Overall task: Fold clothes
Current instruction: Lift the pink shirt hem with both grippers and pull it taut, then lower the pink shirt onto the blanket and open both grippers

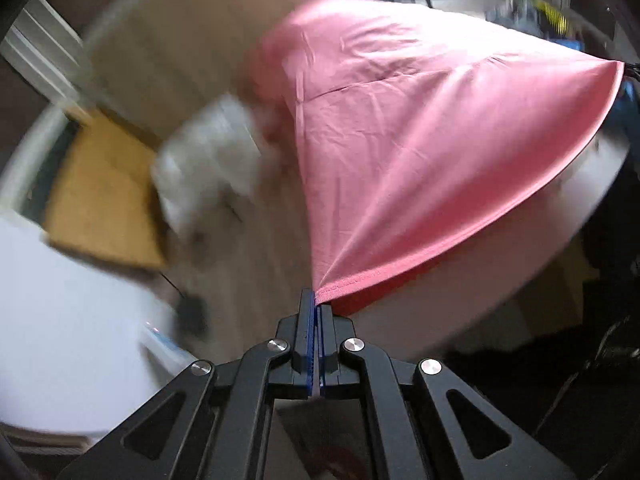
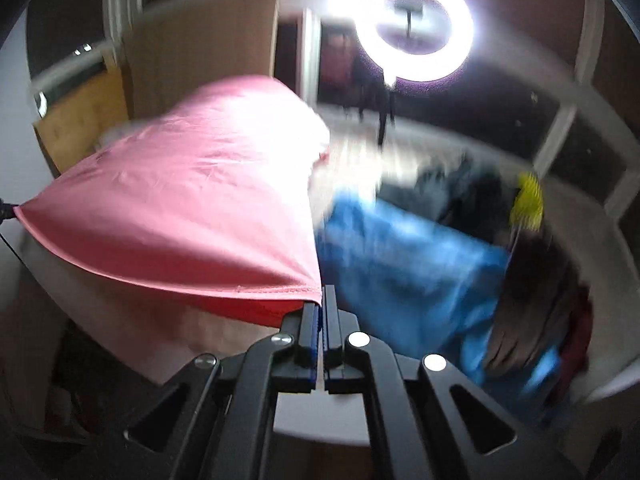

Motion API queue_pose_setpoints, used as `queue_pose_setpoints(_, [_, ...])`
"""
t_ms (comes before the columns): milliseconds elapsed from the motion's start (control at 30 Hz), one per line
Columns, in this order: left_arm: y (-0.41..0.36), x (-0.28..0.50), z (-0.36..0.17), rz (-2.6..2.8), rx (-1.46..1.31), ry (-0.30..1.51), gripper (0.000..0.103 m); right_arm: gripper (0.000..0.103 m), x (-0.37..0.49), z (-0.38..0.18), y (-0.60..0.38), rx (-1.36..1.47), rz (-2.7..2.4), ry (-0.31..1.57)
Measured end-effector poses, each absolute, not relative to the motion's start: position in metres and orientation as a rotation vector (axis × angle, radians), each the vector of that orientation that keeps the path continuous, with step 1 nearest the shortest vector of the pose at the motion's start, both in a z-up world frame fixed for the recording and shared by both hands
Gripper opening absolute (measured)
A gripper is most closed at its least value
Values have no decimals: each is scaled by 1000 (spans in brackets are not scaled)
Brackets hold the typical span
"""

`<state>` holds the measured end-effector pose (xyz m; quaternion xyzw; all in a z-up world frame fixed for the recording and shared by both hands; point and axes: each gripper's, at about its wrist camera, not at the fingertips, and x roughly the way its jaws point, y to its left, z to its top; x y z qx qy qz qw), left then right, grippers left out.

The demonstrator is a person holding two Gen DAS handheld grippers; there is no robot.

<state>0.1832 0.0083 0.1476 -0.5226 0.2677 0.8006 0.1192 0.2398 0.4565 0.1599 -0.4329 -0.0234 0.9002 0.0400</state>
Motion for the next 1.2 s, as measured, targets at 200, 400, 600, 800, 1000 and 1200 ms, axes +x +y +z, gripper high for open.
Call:
queue_pose_setpoints(200, [10, 220, 46, 2174, -1695, 688, 0, 1, 274, 63, 454, -1568, 2593, -6])
queue_pose_setpoints(400, [4, 233, 27, 2141, -1750, 611, 0, 1, 290, 39, 457, -1643, 2552, 0])
queue_pose_setpoints(600, [14, 245, 29, 2123, -1745, 606, 1, 1, 298, 41, 457, -1664, 2535, 41])
queue_pose_setpoints(800, [19, 258, 25, 2058, -1809, 619, 7, 1, 301, 37, 449, -1813, 2516, 19])
queue_pose_setpoints(1000, [-6, 261, 55, 2102, -1884, 576, 10, 4, 316, 83, 461, -1912, 2592, 10])
queue_pose_setpoints(1200, [2, 157, 122, 2271, -1695, 541, 15, 20, 233, 159, 497, -1654, 2800, 169])
